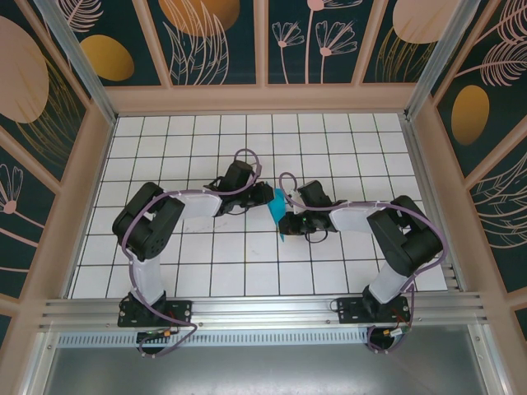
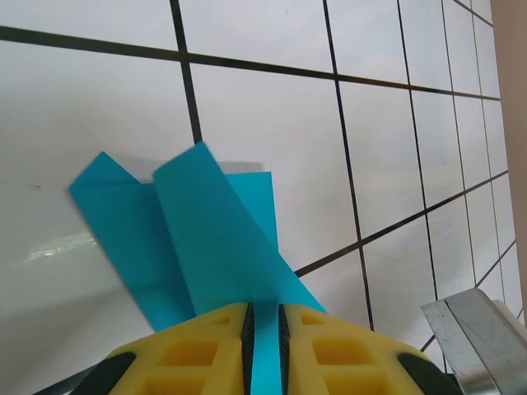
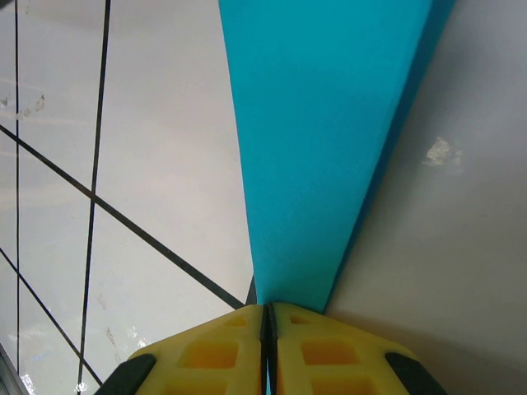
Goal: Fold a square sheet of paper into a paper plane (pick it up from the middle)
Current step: Fold the wing for the fifth time at the center of the table.
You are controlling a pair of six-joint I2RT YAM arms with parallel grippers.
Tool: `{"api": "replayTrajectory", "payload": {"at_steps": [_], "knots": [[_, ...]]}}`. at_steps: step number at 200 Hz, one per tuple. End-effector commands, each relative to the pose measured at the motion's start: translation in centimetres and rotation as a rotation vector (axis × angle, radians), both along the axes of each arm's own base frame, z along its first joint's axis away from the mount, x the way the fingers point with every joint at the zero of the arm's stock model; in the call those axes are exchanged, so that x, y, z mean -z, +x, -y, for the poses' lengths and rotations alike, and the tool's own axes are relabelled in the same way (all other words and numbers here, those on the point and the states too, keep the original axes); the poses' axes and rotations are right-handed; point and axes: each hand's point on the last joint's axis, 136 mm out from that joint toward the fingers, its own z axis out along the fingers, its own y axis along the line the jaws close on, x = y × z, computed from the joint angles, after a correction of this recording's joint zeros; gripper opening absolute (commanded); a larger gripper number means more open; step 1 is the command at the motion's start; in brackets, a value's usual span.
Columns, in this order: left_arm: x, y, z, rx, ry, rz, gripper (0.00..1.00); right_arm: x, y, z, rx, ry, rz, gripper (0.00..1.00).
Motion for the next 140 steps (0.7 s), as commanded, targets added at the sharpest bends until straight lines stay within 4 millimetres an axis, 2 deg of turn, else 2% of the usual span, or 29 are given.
{"api": "replayTrajectory", "payload": {"at_steps": [1, 25, 63, 140], "knots": [[-0.5, 0.2, 1.2, 0.053, -0.045, 0.027, 0.19, 3.0, -2.8, 2.2, -0.008, -0.102, -0.122, 0.13], [-0.5, -0.1, 1.7, 0.074, -0.075, 0.017, 0.19, 3.1, -2.7, 2.1, -0.010, -0.103, -0.128, 0.13], [1.3, -0.1, 1.5, 0.057, -0.047, -0.026, 0.18, 3.3, -2.9, 2.2, -0.012, -0.107, -0.137, 0.13], [3.7, 0.6, 0.1, 0.002, 0.060, -0.047, 0.17, 3.8, -3.2, 2.5, -0.017, -0.123, -0.149, 0.13]]}}
